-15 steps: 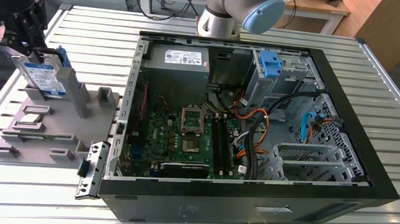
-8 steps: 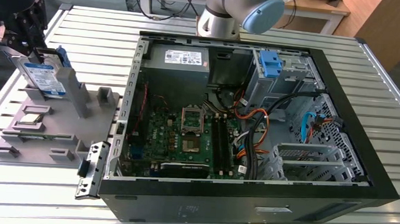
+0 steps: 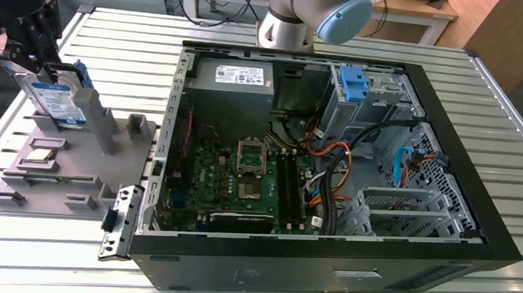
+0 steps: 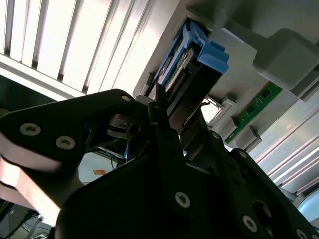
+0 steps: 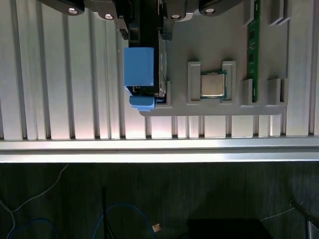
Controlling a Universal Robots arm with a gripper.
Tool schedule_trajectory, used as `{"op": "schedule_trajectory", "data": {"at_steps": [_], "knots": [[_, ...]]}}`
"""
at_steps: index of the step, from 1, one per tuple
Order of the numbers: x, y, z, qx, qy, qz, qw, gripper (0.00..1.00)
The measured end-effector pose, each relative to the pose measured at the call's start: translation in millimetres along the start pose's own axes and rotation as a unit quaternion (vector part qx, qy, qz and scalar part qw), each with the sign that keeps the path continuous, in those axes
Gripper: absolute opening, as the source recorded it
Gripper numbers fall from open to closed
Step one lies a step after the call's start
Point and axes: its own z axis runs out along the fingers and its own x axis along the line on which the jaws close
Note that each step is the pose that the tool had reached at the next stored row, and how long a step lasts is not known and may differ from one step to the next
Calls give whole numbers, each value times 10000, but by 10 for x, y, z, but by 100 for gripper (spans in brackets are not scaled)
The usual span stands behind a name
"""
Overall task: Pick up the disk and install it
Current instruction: 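Pick up the disk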
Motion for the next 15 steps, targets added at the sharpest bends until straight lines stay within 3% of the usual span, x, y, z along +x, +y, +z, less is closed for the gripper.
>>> {"op": "schedule_trajectory", "data": {"at_steps": [8,15], "knots": [[0,0,-2,-3,3,-42,10000,35],[-7,6,-88,-1,2,-42,10000,35]]}}
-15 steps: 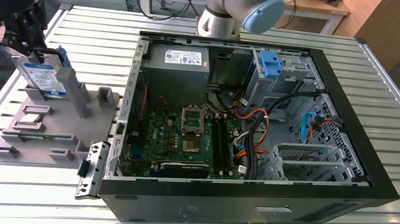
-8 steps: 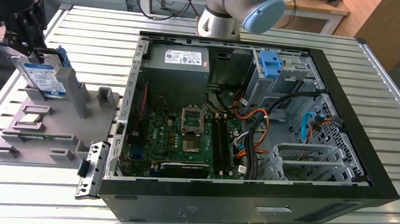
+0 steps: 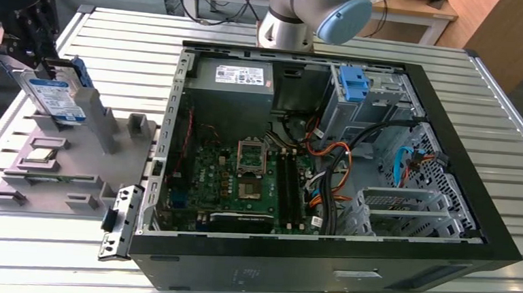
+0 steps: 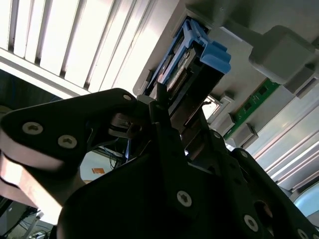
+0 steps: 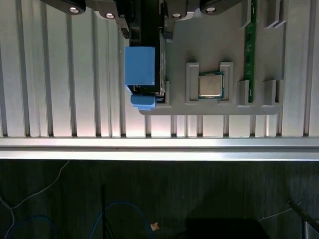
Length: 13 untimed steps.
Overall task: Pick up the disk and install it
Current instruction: 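Pick up the disk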
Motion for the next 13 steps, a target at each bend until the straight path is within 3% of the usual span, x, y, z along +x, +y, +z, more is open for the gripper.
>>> {"op": "schedule_trajectory", "data": {"at_steps": [6,13], "knots": [[1,-1,13,-1,22,1,10000,35],[1,-1,8,2,24,2,10000,35]]}}
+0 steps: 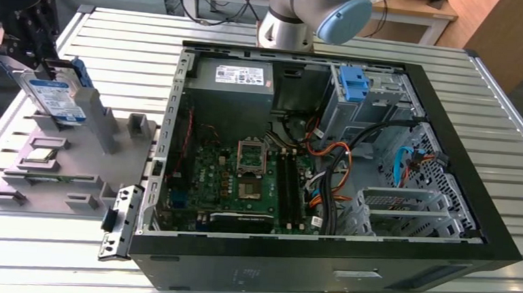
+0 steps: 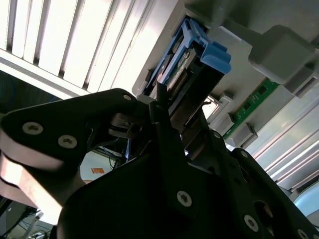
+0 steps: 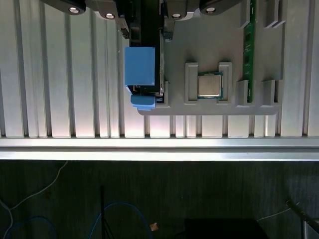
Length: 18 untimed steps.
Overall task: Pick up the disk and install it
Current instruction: 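Pick up the disk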
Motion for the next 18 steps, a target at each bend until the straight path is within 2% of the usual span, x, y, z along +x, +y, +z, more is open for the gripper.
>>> {"op": "schedule_trajectory", "data": {"at_steps": [13,18], "knots": [[1,1,0,1,1,0,10000,35],[-2,3,-43,1,2,0,10000,35]]}}
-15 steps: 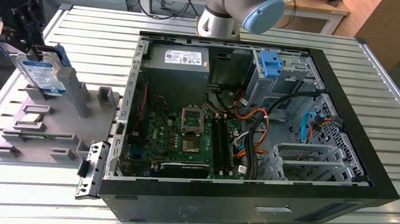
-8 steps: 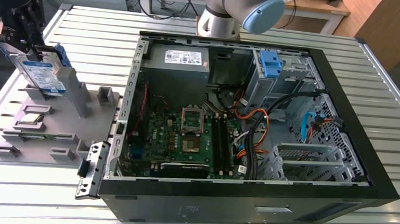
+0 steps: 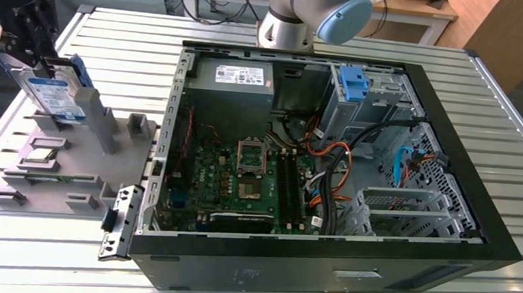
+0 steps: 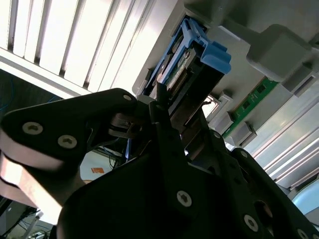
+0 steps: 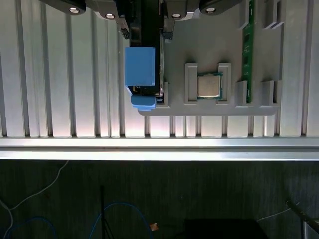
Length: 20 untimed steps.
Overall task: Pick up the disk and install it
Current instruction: 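Pick up the disk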
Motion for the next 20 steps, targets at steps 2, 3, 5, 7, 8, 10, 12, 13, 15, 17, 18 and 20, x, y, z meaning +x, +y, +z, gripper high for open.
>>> {"op": "schedule_trajectory", "data": {"at_steps": [2,3,5,7,8,10,12,13,15,17,18,20], "knots": [[-2,2,-27,1,0,0,10000,35],[-3,3,-45,0,0,0,10000,35],[-6,6,-82,0,0,0,10000,35],[-8,8,-123,0,0,0,10000,35],[-10,10,-144,0,0,0,10000,35],[-13,13,-188,1,0,0,10000,35],[-16,16,-238,0,0,0,10000,35],[-18,18,-263,0,0,0,10000,35],[-22,21,-310,0,0,0,10000,35],[-24,23,-333,0,0,0,10000,35],[-23,23,-333,1,0,0,10000,35],[-24,23,-333,1,-1,0,10000,35]]}}
